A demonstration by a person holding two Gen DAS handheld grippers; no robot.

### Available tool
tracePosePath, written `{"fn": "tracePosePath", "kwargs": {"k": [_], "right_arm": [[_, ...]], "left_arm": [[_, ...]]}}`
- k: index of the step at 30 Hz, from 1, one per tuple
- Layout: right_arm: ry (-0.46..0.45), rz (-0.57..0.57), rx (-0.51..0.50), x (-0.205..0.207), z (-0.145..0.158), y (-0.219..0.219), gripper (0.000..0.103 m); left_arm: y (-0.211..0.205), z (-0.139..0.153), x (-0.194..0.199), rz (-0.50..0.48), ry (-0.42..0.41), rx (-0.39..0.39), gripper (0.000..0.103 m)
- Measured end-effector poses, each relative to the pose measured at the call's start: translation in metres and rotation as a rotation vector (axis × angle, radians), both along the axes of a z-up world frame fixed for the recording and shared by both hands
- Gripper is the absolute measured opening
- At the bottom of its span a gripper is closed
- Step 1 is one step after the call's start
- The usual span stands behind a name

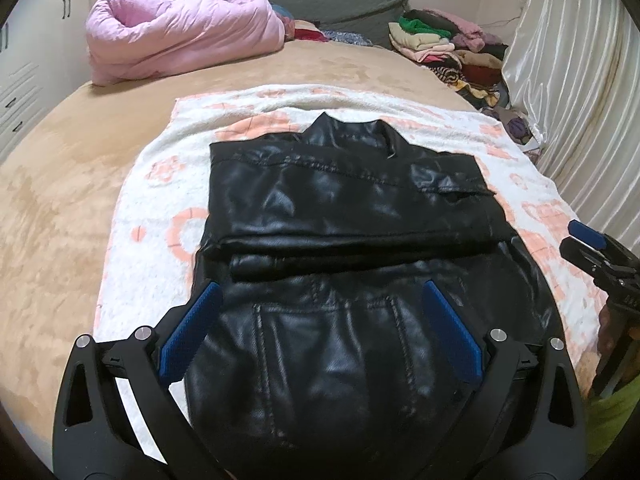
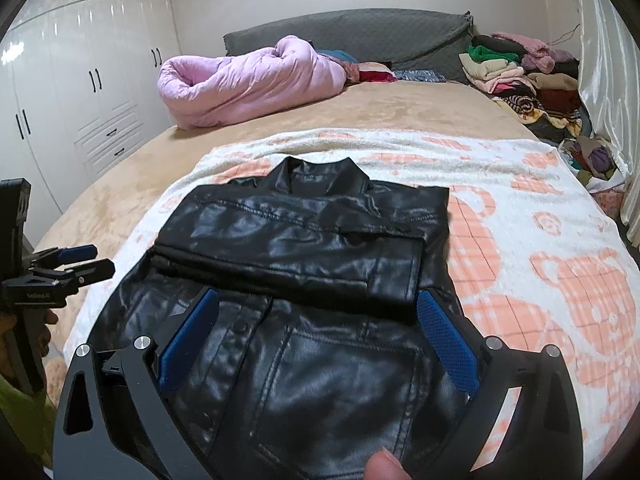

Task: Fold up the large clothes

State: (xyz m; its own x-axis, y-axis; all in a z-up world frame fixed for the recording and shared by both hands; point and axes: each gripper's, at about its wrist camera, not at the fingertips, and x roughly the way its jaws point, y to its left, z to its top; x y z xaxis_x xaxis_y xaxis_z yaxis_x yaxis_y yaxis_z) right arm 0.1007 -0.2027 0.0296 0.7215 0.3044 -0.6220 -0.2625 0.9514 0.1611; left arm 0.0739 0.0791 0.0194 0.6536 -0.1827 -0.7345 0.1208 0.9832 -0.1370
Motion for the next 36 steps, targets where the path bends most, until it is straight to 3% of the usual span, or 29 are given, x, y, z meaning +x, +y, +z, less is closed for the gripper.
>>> {"fn": "tracePosePath", "kwargs": {"k": [21, 36], "right_arm": [[0.109, -0.026, -0.047, -0.036, -0.044, -0.028, 0.099], [0.263, -0.038, -0.087, -0.067, -0.094, -0.06, 0.099]], "left_arm": [[0.021, -0.051, -0.038, 0.048, 0.114, 0.069, 0.094], [0.051, -0.077, -0.064, 0.091, 0.189, 0.061, 0.094]]}}
